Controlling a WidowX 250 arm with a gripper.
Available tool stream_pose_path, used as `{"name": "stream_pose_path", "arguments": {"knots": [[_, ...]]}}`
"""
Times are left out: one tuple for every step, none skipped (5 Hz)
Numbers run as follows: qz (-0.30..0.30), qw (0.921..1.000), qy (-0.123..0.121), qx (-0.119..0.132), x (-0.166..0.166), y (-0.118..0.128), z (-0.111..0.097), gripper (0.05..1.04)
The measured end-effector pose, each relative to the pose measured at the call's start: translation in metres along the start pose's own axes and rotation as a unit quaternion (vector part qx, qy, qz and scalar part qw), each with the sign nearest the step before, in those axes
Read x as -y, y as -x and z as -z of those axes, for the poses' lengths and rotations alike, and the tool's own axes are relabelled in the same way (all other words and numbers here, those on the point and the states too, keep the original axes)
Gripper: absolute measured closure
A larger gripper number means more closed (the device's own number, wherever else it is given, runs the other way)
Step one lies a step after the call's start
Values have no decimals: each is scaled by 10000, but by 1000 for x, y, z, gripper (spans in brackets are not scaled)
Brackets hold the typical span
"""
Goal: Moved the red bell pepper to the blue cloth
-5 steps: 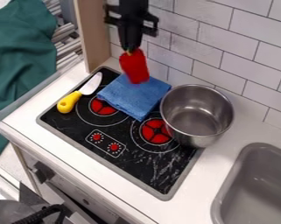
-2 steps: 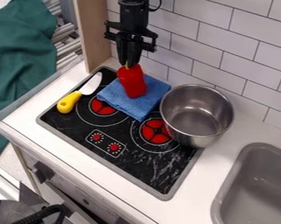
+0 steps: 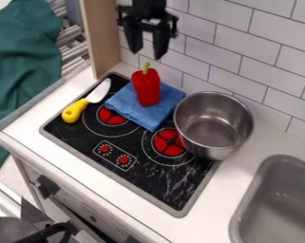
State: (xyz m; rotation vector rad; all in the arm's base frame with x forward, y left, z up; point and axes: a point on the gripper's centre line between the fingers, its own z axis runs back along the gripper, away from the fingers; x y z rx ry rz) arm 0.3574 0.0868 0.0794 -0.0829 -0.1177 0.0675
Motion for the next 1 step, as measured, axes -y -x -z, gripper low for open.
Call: {"name": "stream_pose_path", "arguments": {"knots": [[52, 9999, 123, 21, 6, 7, -1, 65]]}}
